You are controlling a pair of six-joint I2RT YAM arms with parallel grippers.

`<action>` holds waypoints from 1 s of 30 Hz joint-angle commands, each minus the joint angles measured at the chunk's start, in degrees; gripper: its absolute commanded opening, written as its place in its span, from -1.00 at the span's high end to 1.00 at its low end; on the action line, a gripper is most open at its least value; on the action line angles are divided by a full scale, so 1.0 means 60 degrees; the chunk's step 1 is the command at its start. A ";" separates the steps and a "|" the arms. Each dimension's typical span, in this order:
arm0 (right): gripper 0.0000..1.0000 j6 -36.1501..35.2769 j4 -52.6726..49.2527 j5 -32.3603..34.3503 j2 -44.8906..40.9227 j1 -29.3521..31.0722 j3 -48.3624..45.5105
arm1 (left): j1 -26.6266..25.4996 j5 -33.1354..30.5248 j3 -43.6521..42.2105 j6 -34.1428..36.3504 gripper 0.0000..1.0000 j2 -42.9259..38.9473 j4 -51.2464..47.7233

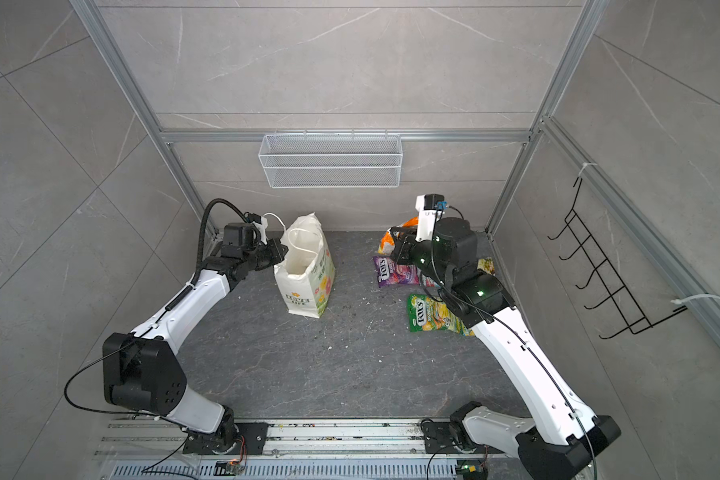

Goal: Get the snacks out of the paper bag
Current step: 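Carry the orange packet beside the other packets and lower it with the right gripper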

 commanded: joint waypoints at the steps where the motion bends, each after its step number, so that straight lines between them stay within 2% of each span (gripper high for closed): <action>1: 1.00 -0.1170 -0.0890 -0.1813 0.0600 0.0000 -0.0130 | -0.0090 0.0204 -0.0156 0.0194 1.00 -0.0463 0.0038; 5: 1.00 -0.1978 -0.1485 -0.3099 0.1457 0.0002 -0.0416 | -0.0087 -0.0168 -0.0139 0.0562 0.96 -0.0538 -0.0274; 6: 1.00 -0.1978 -0.1558 -0.3153 0.1659 0.0000 -0.0461 | -0.0088 -0.0342 -0.0132 0.0626 0.82 -0.0551 -0.0337; 8: 1.00 -0.2012 -0.1756 -0.3357 0.2050 -0.0007 -0.0479 | -0.0088 -0.0440 -0.0128 0.0927 0.35 -0.0603 -0.0430; 10: 1.00 -0.2068 -0.1722 -0.3424 0.2267 0.0001 -0.0611 | -0.0089 -0.0516 -0.0131 0.1126 0.20 -0.0708 -0.0513; 13: 1.00 -0.2104 -0.1352 -0.3317 0.2542 0.0004 -0.1016 | -0.0089 -0.0674 -0.0163 0.1286 -0.18 -0.0894 -0.0544; 16: 1.00 -0.2090 -0.1213 -0.3074 0.2935 0.0000 -0.1251 | -0.0087 -0.0706 -0.0037 0.1508 -0.37 -0.1096 -0.0765; 18: 1.00 -0.2058 -0.1209 -0.2884 0.3187 -0.0002 -0.1339 | -0.0097 -0.0719 -0.0030 0.1733 -0.83 -0.1350 -0.0811; 23: 1.00 -0.1837 -0.0858 -0.2581 0.3442 -0.0007 -0.1478 | -0.0094 -0.0800 0.0037 0.2257 -0.96 -0.2010 -0.0978; 30: 1.00 -0.2073 -0.0689 -0.2742 0.3370 -0.0014 -0.1707 | -0.0100 -0.1652 -0.0236 0.2680 -0.92 -0.3101 -0.0724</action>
